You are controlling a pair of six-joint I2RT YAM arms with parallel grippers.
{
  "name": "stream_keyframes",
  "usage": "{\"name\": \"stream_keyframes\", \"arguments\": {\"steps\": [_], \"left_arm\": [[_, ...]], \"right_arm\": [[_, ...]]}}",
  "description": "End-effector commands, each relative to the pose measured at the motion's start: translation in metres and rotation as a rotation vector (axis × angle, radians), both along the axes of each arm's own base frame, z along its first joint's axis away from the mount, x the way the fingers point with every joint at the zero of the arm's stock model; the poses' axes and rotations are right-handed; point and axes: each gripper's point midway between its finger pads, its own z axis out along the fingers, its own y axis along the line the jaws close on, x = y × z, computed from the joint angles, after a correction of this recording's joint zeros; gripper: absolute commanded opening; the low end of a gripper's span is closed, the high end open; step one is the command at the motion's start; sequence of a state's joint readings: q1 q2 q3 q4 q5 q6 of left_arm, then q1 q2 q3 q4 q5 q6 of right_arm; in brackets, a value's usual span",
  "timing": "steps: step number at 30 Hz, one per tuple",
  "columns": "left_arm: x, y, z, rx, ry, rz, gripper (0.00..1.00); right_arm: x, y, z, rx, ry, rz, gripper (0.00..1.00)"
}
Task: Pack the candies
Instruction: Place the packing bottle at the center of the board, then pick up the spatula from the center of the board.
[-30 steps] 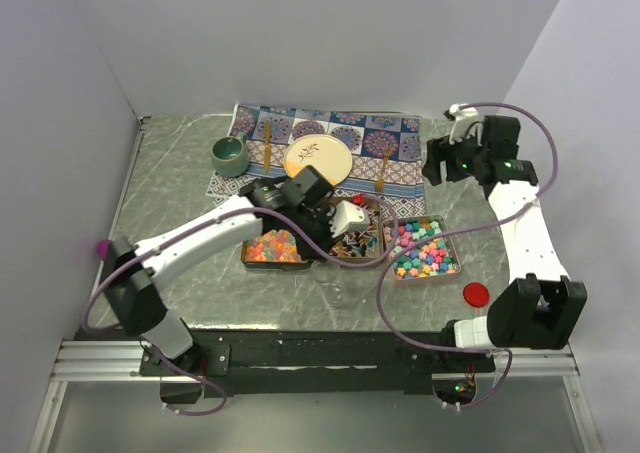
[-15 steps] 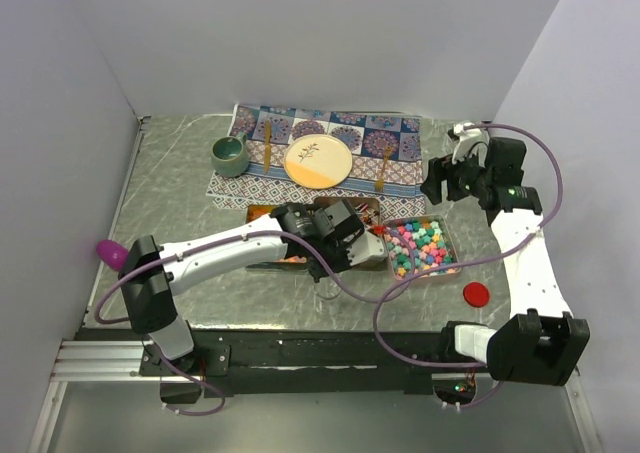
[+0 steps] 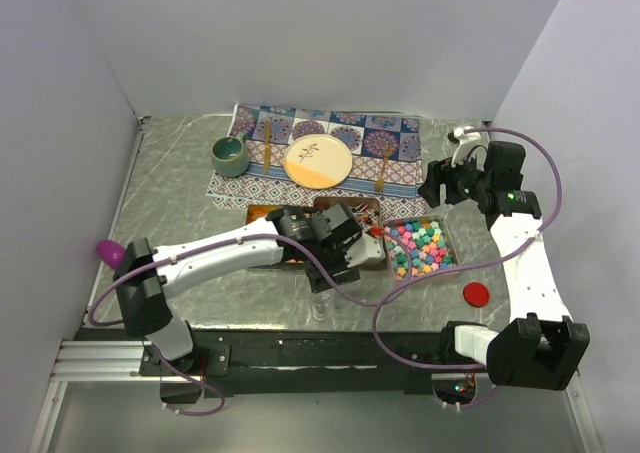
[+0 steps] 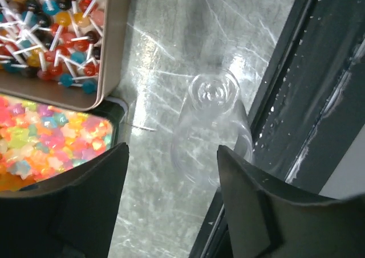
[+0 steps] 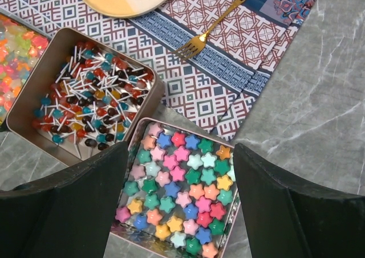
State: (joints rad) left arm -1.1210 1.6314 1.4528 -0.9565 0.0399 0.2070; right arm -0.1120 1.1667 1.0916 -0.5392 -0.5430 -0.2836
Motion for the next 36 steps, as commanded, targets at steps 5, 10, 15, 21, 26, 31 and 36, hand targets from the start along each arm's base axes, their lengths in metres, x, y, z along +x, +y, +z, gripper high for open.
{"name": "stream_keyframes", "arguments": {"steps": [5, 10, 15, 21, 26, 31, 36], "left_arm": [[0.036, 0.044, 0.129, -0.22, -0.223, 0.186, 0.86], [0.122, 0.187, 0.105, -0.026, -0.316, 0.751, 0.98], [0.128, 0.323, 0.049, 0.102, -0.188, 1.278, 0.96], [0.116, 0.41, 0.003, 0.041, -0.109, 1.784, 0.87], [0.095, 0.461, -0.028, 0.112, -0.047, 2.011, 0.83], [0.084, 0.471, -0.07, 0.155, 0.147, 2.095, 0.76], [0.079, 0.47, -0.095, 0.183, 0.244, 2.116, 0.75]], "right_arm": [[-0.002, 0.0, 0.027, 0.004, -0.071, -0.002, 0.81], [0.003, 0.002, 0.029, 0.029, -0.06, -0.008, 0.81], [0.01, 0.008, 0.031, 0.077, -0.036, 0.001, 0.81], [0.021, 0.012, 0.043, 0.071, -0.027, 0.035, 0.82], [0.028, 0.016, 0.044, 0.037, 0.007, 0.061, 0.82], [0.032, 0.017, 0.044, 0.016, 0.002, 0.063, 0.82], [0.031, 0.012, 0.033, -0.016, 0.018, 0.057, 0.82]]}}
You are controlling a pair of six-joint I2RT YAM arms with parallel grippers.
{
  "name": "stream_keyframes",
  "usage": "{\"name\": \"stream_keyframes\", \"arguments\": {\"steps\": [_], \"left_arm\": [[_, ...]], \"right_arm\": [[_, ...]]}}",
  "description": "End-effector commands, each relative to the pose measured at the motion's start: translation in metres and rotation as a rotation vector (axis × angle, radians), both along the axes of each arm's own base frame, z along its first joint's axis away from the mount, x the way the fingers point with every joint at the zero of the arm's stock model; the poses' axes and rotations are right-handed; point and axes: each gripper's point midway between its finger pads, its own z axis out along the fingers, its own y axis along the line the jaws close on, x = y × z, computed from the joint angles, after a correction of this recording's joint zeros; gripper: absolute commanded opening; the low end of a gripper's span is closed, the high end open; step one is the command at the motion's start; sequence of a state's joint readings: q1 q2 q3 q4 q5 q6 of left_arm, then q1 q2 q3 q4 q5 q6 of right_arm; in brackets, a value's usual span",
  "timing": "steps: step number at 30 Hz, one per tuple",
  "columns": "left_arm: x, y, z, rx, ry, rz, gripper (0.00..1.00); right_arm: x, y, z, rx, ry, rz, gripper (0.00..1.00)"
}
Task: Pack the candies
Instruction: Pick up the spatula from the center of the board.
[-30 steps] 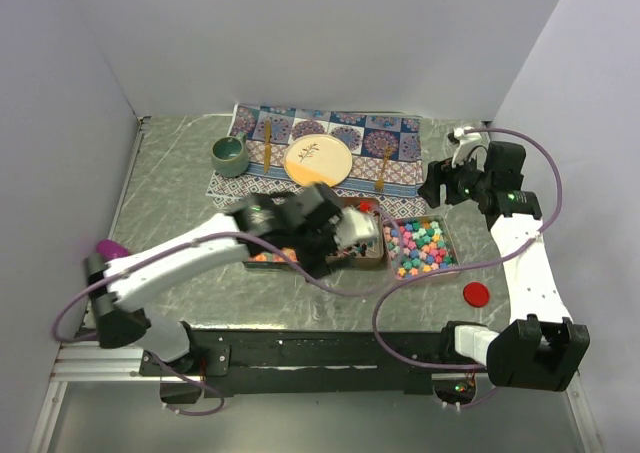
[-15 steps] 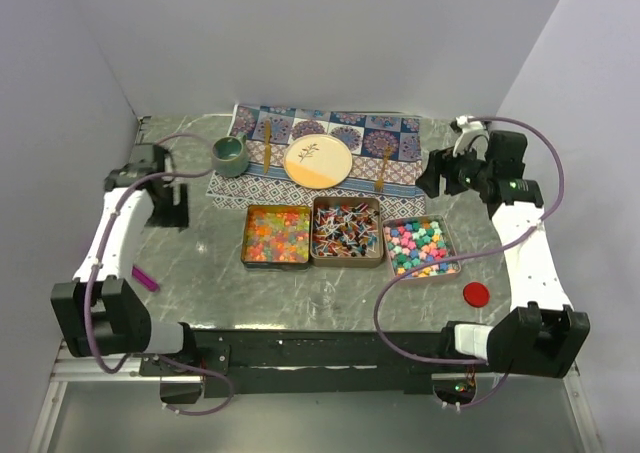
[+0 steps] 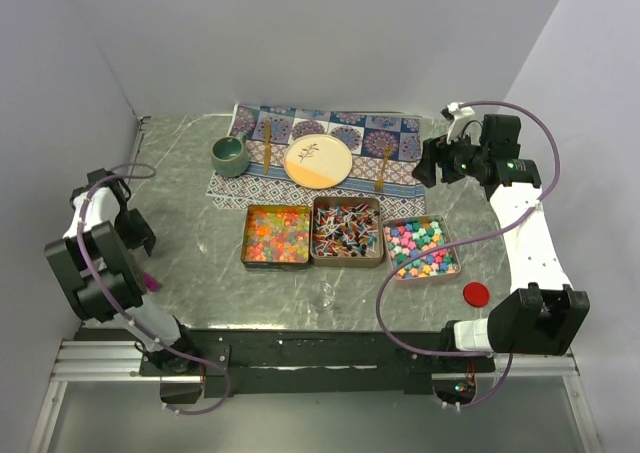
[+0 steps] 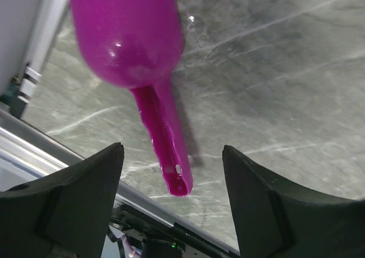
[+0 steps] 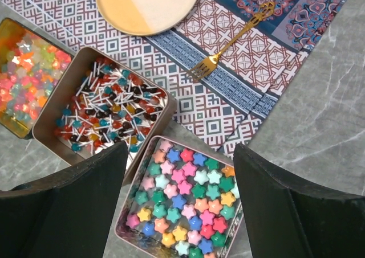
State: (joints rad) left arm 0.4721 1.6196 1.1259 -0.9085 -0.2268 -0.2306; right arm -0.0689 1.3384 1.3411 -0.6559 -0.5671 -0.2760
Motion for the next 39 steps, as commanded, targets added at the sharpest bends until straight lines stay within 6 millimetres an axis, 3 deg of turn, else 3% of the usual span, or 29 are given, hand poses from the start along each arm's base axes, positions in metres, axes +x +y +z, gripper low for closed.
{"name": "stream_keyframes", "arguments": {"steps": [1, 11, 14, 15, 17, 21, 24, 26, 29, 33, 36, 39], "left_arm": [[0.002, -0.003, -0.013, -0.034, -0.003, 0.051, 0.75], [-0.013, -0.006, -0.056, -0.062, 0.112, 0.085, 0.68], [-0.016, -0.009, -0.065, -0.086, 0.131, 0.074, 0.53], [-0.013, -0.013, -0.066, -0.11, 0.121, 0.067, 0.44], [-0.006, -0.021, -0.061, -0.144, 0.09, 0.034, 0.35], [0.021, -0.075, -0.053, -0.358, -0.039, -0.057, 0.19], [0.027, -0.123, -0.054, -0.486, -0.074, -0.169, 0.17], [0.037, -0.158, -0.046, -0.534, -0.097, -0.309, 0.16], [0.04, -0.188, -0.041, -0.562, -0.105, -0.413, 0.13], [0.05, -0.173, -0.027, -0.482, -0.127, -0.394, 0.03], [0.063, -0.16, 0.002, -0.501, -0.231, -0.375, 0.01], [0.084, -0.175, 0.045, -0.574, -0.427, -0.481, 0.01]], "right_arm": [[0.001, -0.004, 0.0, -0.046, -0.012, 0.001, 0.82], [0.004, -0.016, -0.001, -0.115, -0.023, -0.024, 0.82], [0.005, -0.018, -0.007, -0.121, -0.011, -0.034, 0.82], [0.005, -0.019, -0.01, -0.123, -0.005, -0.04, 0.82], [0.006, -0.019, -0.011, -0.123, -0.002, -0.038, 0.82], [0.008, -0.021, -0.017, -0.134, 0.018, -0.038, 0.82], [0.01, -0.022, -0.021, -0.159, 0.04, -0.026, 0.82], [0.014, -0.024, -0.023, -0.182, 0.05, -0.019, 0.82], [0.02, -0.027, -0.024, -0.198, 0.06, -0.022, 0.82], [0.022, -0.015, -0.018, -0.188, 0.043, 0.004, 0.82], [0.016, 0.004, -0.006, -0.138, 0.013, 0.064, 0.82], [0.007, 0.043, 0.01, -0.022, 0.007, 0.155, 0.82]]}}
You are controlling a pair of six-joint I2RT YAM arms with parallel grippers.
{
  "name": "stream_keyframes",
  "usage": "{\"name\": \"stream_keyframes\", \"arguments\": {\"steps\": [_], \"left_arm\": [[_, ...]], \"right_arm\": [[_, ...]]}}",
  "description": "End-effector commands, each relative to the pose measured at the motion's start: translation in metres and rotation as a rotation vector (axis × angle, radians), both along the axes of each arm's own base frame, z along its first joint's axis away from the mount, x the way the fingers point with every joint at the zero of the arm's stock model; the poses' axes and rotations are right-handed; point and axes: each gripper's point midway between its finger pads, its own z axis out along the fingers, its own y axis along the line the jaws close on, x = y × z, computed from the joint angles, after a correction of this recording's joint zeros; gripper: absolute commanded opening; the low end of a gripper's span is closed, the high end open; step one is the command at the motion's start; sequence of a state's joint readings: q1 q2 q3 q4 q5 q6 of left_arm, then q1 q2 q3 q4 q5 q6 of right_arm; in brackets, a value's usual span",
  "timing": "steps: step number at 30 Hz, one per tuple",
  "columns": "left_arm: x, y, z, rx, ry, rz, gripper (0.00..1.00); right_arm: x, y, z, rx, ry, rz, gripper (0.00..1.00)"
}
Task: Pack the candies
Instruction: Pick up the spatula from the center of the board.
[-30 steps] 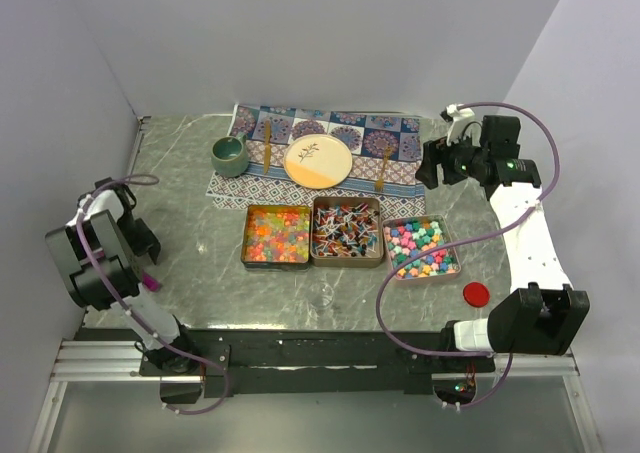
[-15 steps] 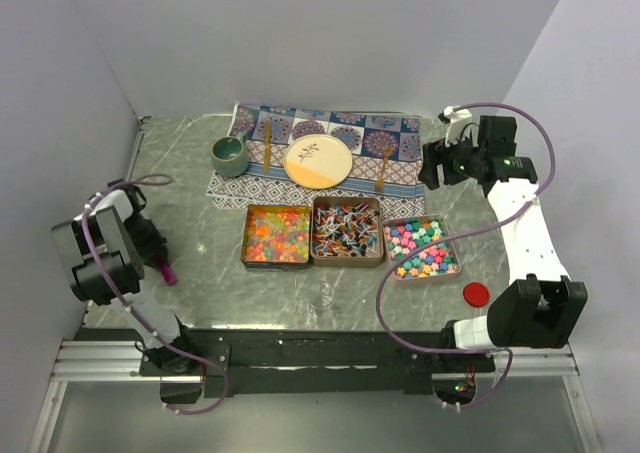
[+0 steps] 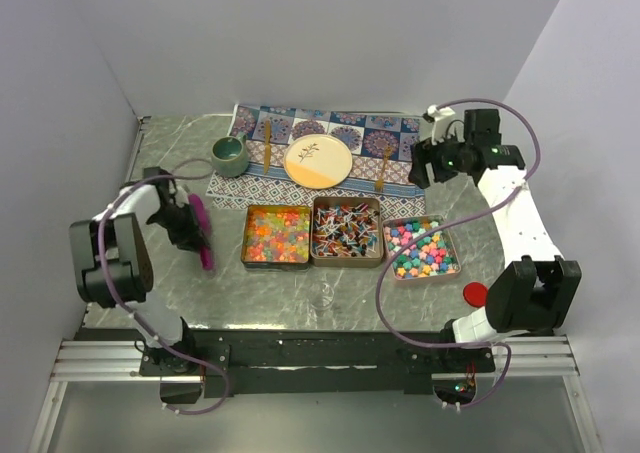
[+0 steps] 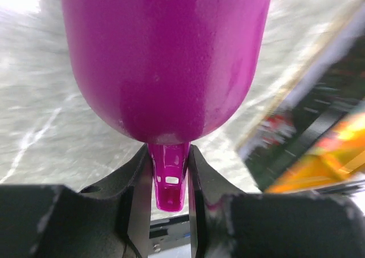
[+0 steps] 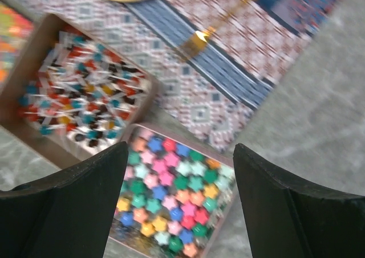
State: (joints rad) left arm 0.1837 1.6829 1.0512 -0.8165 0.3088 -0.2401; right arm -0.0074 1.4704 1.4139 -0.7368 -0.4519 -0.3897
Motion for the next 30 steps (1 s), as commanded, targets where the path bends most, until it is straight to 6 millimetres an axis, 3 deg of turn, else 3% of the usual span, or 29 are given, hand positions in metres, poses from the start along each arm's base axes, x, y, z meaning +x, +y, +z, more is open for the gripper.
{"name": "stream_keyframes", "arguments": {"steps": [1, 2, 3, 4, 5, 6, 7, 9, 10, 12, 15, 16, 22, 26, 27, 28, 30], "left_arm": [[0.045, -0.029, 0.1, -0.217, -0.418, -0.114, 0.01], [0.046, -0.039, 0.113, -0.277, -0.484, -0.149, 0.02], [0.066, -0.044, 0.136, -0.305, -0.645, -0.192, 0.04], [0.067, -0.053, 0.164, -0.347, -0.763, -0.226, 0.06], [0.062, -0.07, 0.179, -0.473, -0.813, -0.233, 0.07], [0.076, -0.076, 0.212, -0.485, -1.014, -0.31, 0.09], [0.072, -0.084, 0.234, -0.509, -1.106, -0.348, 0.13], [0.06, -0.114, 0.248, -0.595, -1.137, -0.436, 0.19], [0.061, -0.123, 0.248, -0.606, -1.139, -0.477, 0.22], [0.059, -0.143, 0.259, -0.681, -1.135, -0.543, 0.22], [0.05, -0.161, 0.285, -0.8, -1.151, -0.642, 0.12], [0.048, -0.174, 0.283, -0.863, -1.092, -0.652, 0.07], [0.044, -0.185, 0.312, -0.919, -1.134, -0.679, 0.01], [0.041, -0.185, 0.312, -0.936, -1.105, -0.627, 0.01], [0.039, -0.185, 0.312, -0.94, -1.102, -0.628, 0.01], [0.037, -0.186, 0.311, -0.945, -1.093, -0.626, 0.01], [0.035, -0.186, 0.31, -0.949, -1.086, -0.621, 0.01]], "right_arm": [[-0.009, 0.055, 0.049, 0.176, -0.069, 0.13, 0.82], [-0.015, 0.072, 0.054, 0.259, -0.046, 0.185, 0.82], [-0.02, 0.084, 0.057, 0.325, -0.008, 0.198, 0.82], [-0.024, 0.103, 0.059, 0.362, 0.012, 0.252, 0.82], [-0.029, 0.116, 0.063, 0.395, 0.024, 0.294, 0.82], [-0.039, 0.132, 0.07, 0.45, 0.046, 0.371, 0.82], [-0.037, 0.144, 0.076, 0.479, 0.052, 0.422, 0.82], [-0.046, 0.171, 0.089, 0.565, 0.09, 0.538, 0.82], [-0.033, 0.181, 0.095, 0.591, 0.071, 0.569, 0.82], [-0.032, 0.199, 0.106, 0.687, 0.129, 0.616, 0.81], [-0.037, 0.23, 0.115, 0.792, 0.201, 0.782, 0.81], [-0.037, 0.238, 0.114, 0.802, 0.197, 0.84, 1.0], [-0.054, 0.282, 0.103, 0.73, 0.135, 0.951, 1.0], [-0.067, 0.302, 0.108, 0.715, 0.082, 1.019, 0.96], [-0.071, 0.306, 0.098, 0.725, 0.11, 1.003, 0.96], [-0.069, 0.314, 0.122, 0.741, -0.057, 1.043, 0.95], [-0.072, 0.318, 0.121, 0.817, 0.009, 0.968, 0.95]]}}
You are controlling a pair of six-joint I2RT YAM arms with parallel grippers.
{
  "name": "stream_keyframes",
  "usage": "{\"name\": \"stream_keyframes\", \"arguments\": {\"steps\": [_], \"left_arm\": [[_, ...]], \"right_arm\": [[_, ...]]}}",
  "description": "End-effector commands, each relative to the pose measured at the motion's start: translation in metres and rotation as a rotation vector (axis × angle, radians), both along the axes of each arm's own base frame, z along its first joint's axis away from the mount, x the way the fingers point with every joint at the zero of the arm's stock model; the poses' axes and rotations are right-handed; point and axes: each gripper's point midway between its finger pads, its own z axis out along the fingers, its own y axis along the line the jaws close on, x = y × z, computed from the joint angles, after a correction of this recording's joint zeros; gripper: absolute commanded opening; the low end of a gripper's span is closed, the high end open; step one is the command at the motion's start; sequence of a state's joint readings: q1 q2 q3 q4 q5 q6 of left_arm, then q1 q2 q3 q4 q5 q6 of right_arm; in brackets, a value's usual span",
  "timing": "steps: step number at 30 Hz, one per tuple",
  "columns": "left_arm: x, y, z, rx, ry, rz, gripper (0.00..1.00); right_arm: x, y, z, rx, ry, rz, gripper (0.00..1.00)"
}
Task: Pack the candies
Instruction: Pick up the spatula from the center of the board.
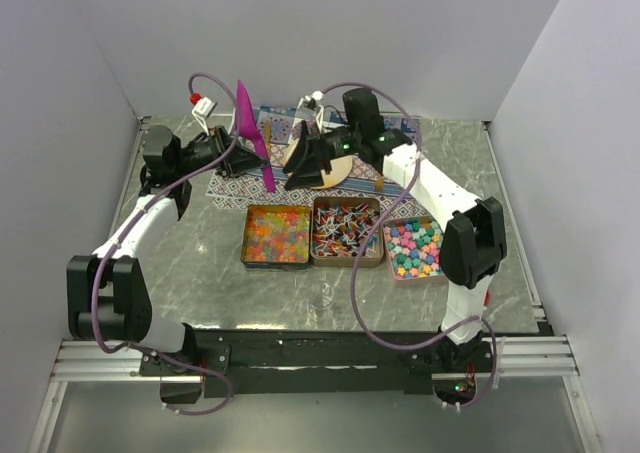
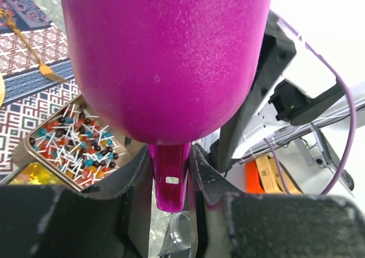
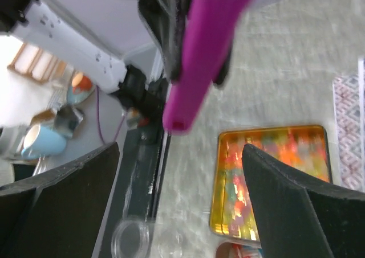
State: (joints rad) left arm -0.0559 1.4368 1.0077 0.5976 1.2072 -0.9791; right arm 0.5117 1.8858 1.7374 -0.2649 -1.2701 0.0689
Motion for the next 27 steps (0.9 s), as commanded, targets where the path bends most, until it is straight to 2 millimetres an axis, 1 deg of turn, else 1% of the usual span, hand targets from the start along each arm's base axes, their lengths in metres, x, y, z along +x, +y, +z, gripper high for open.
{"name": "stream_keyframes", "arguments": {"steps": [1, 2, 3, 4, 5, 6, 9, 11, 14, 18, 21, 22, 24, 25, 27], "left_arm": [[-0.016, -0.003, 0.026, -0.023, -0.065, -0.026, 0.01], [-0.015, -0.003, 0.025, -0.026, -0.057, -0.015, 0.01], [-0.016, -0.002, 0.026, -0.027, -0.056, -0.013, 0.01], [-0.017, -0.003, 0.025, -0.026, -0.051, -0.015, 0.01], [-0.017, -0.003, 0.023, -0.024, -0.043, -0.015, 0.01], [-0.018, -0.003, 0.024, -0.023, -0.043, -0.016, 0.01], [-0.02, -0.004, 0.023, -0.027, -0.037, -0.016, 0.01], [-0.02, -0.005, 0.025, -0.032, -0.039, -0.014, 0.01], [-0.019, -0.005, 0.027, -0.039, -0.035, -0.001, 0.01], [-0.018, -0.005, 0.031, -0.043, -0.04, 0.001, 0.01], [-0.018, -0.006, 0.032, -0.044, -0.038, 0.001, 0.01], [-0.018, -0.005, 0.032, -0.044, -0.04, 0.002, 0.01], [-0.018, -0.005, 0.031, -0.043, -0.04, 0.003, 0.01], [-0.018, -0.005, 0.03, -0.043, -0.032, 0.007, 0.01], [-0.016, -0.005, 0.029, -0.046, -0.024, 0.024, 0.01]], "right_arm": [[0.0, 0.014, 0.045, 0.169, -0.093, -0.037, 0.89], [-0.005, 0.019, 0.047, 0.167, -0.047, -0.015, 0.86], [-0.007, 0.022, 0.047, 0.172, -0.042, -0.005, 0.82], [-0.009, 0.024, 0.051, 0.189, -0.064, 0.0, 0.79], [-0.013, 0.027, 0.05, 0.19, -0.068, 0.008, 0.79], [-0.015, 0.029, 0.055, 0.195, -0.072, 0.015, 0.79], [-0.019, 0.037, 0.059, 0.204, -0.068, 0.017, 0.79], [-0.014, 0.043, 0.053, 0.188, -0.05, -0.011, 0.77], [-0.015, 0.05, 0.048, 0.178, -0.032, -0.017, 0.75], [-0.02, 0.053, 0.041, 0.16, 0.0, -0.021, 0.72], [-0.02, 0.054, 0.038, 0.153, 0.014, -0.031, 0.66], [-0.02, 0.054, 0.038, 0.152, 0.016, -0.031, 0.61], [-0.021, 0.054, 0.037, 0.15, 0.02, -0.03, 0.55], [-0.021, 0.054, 0.036, 0.148, 0.023, -0.03, 0.46], [-0.02, 0.054, 0.035, 0.144, 0.015, -0.033, 0.36]]}}
